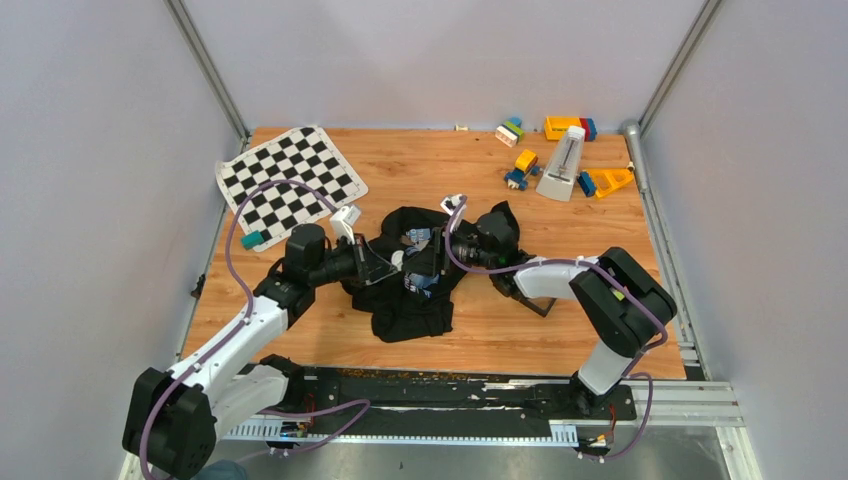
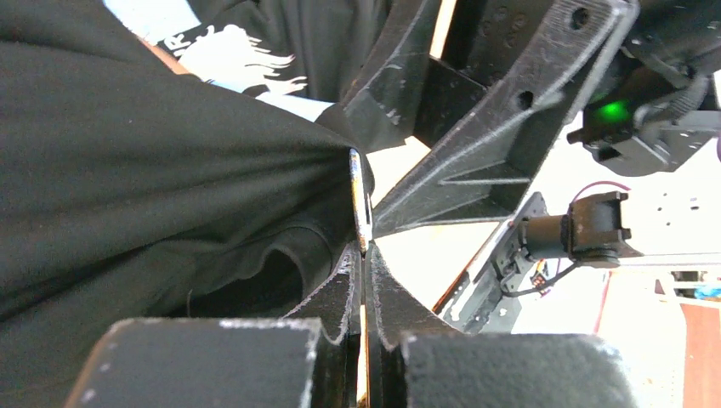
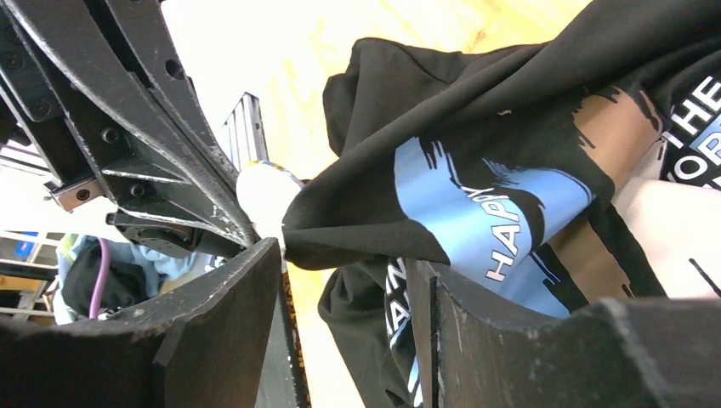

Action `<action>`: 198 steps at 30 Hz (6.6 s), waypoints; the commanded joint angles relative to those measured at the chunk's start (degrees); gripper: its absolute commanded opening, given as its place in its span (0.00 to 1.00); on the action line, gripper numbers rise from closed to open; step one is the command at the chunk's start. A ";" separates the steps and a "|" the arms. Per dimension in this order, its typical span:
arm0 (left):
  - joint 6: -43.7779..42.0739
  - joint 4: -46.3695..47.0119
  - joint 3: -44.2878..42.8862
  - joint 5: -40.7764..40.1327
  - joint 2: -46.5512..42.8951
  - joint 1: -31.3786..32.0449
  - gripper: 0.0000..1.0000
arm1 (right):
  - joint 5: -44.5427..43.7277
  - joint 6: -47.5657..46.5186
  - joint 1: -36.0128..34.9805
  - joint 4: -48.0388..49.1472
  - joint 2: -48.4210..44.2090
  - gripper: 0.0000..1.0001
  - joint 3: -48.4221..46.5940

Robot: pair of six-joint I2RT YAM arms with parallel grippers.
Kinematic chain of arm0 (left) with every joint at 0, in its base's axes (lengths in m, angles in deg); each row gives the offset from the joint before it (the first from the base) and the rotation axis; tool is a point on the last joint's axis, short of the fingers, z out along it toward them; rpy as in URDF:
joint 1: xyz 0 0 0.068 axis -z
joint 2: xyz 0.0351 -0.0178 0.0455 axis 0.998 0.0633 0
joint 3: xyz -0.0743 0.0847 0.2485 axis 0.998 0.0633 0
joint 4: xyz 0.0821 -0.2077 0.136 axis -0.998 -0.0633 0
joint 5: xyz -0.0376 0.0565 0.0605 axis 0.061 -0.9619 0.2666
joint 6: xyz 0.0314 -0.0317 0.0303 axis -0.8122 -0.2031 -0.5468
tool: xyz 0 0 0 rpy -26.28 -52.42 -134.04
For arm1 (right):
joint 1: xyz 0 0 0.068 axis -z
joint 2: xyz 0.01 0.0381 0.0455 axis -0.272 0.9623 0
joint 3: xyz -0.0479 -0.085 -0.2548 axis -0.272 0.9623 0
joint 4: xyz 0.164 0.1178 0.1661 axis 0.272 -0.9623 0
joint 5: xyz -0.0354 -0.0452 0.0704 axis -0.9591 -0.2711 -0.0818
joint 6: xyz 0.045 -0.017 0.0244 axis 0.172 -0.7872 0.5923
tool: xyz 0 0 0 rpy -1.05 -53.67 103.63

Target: Remove the brooch from the garment

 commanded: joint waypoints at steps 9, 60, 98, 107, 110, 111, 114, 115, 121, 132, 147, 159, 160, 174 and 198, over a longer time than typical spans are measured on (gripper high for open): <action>4.93 13.26 3.73 7.58 0.53 -0.30 0.00 | 6.67 7.96 2.05 13.73 1.46 0.58 2.40; -4.47 -4.37 -7.03 6.93 1.80 -3.21 0.40 | 18.99 12.60 3.23 23.43 5.08 0.00 0.76; -2.83 -2.85 -8.00 16.70 7.23 -0.44 0.11 | 18.20 11.34 2.61 20.13 4.85 0.00 -0.12; -2.90 -3.53 -8.50 16.07 6.84 0.28 0.24 | 18.06 11.28 2.58 20.01 4.64 0.00 -0.04; -2.78 -3.57 -8.63 16.12 6.89 0.49 0.23 | 18.07 11.28 2.59 19.98 4.46 0.00 0.03; -2.79 -3.54 -8.69 16.17 6.95 0.53 0.18 | 18.02 11.30 2.62 19.92 4.37 0.00 0.05; -2.66 -3.47 -8.61 16.42 6.97 0.80 0.15 | 17.91 11.28 2.58 19.83 4.37 0.00 0.04; -2.56 -3.29 -8.54 16.51 6.94 0.94 0.17 | 17.85 11.28 2.60 19.83 4.37 0.00 0.05; -2.01 -1.81 -8.07 18.32 6.75 1.45 0.30 | 17.59 11.25 2.58 19.65 4.27 0.00 0.14; -1.68 -2.05 -8.28 18.71 7.18 1.65 0.00 | 17.35 11.13 2.57 19.57 4.18 0.04 0.22; -11.58 -66.26 -47.74 -55.49 23.10 13.09 0.00 | -6.82 -0.72 1.71 -1.74 -3.81 0.66 1.73; -10.51 -69.56 -73.64 -103.83 51.00 19.51 0.00 | -14.56 -0.96 1.72 0.66 -8.77 0.64 6.64; -16.65 -58.53 -71.91 -102.38 50.45 19.43 0.00 | -14.80 -0.94 1.70 1.53 -9.33 0.64 7.41; -14.86 16.74 -33.81 -30.35 28.26 8.21 0.00 | -20.56 -5.37 1.71 6.18 -17.12 0.65 12.52; 7.79 69.26 3.68 -4.97 23.42 7.91 0.00 | -18.58 3.20 6.28 13.59 -25.73 0.59 18.95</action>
